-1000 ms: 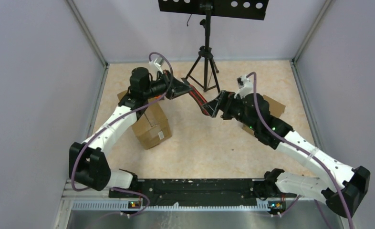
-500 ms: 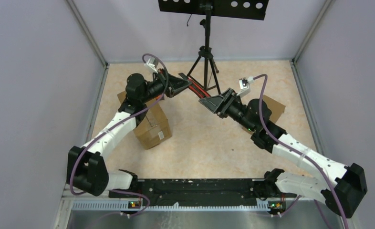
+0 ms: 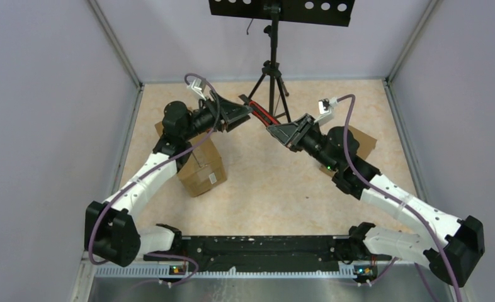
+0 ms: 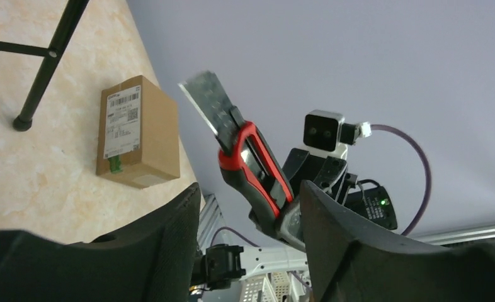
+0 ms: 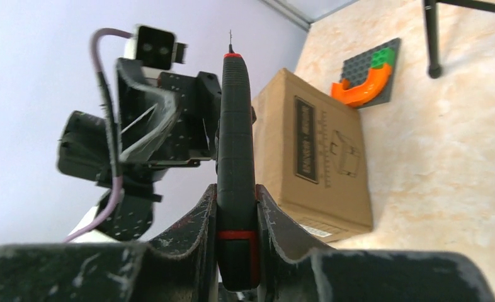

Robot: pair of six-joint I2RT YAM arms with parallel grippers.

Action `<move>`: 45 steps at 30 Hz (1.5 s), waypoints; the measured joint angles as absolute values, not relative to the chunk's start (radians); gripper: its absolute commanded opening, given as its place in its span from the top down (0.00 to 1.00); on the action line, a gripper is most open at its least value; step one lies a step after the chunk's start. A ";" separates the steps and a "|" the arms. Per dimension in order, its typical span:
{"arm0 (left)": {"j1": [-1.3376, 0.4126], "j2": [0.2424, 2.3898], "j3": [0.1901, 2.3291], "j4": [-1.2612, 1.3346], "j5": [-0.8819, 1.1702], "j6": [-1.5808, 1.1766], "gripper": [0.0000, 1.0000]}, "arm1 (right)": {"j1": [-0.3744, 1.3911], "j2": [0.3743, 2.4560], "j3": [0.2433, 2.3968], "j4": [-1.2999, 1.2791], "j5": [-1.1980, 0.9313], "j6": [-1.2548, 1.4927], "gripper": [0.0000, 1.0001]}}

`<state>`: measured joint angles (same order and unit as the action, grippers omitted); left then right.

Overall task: Unpack the express box
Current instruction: Pick up the knife at the center of the board.

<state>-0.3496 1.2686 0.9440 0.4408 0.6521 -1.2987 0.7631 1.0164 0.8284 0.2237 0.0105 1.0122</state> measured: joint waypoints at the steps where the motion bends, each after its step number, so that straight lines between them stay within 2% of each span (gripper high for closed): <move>1: -0.350 1.261 0.944 0.424 0.659 -1.277 0.21 | 0.762 1.016 0.837 0.201 0.023 0.993 1.00; 5: -0.352 1.225 0.949 0.298 0.664 -1.155 0.16 | 0.762 1.001 0.882 0.067 0.056 0.902 1.00; 8: -0.340 1.205 0.985 0.152 0.660 -1.009 0.17 | 0.762 0.987 0.953 -0.079 0.058 0.813 1.00; 11: -0.311 1.204 1.085 -0.023 0.665 -0.824 0.19 | 0.762 0.968 1.033 -0.227 0.043 0.714 1.00; 17: -0.297 1.260 1.449 -0.335 0.748 -0.409 0.19 | 0.762 0.942 1.189 -0.531 -0.101 0.520 1.00; 22: -0.434 1.316 1.563 -0.487 0.840 -0.156 0.23 | 0.762 0.917 1.212 -0.719 -0.268 0.405 1.00; 25: -0.533 1.381 1.573 -0.564 0.904 -0.049 0.26 | 0.762 0.910 1.212 -0.800 -0.351 0.360 1.00; 33: -0.613 1.456 1.512 -0.654 1.083 0.083 0.30 | 0.762 0.875 1.202 -0.868 -0.525 0.305 1.00; 39: -0.658 1.441 1.427 -0.625 1.220 0.097 0.30 | 0.762 0.865 1.202 -0.900 -0.572 0.279 1.00; 45: -0.667 1.411 1.351 -0.563 1.299 0.074 0.35 | 0.762 0.866 1.204 -0.939 -0.584 0.262 1.00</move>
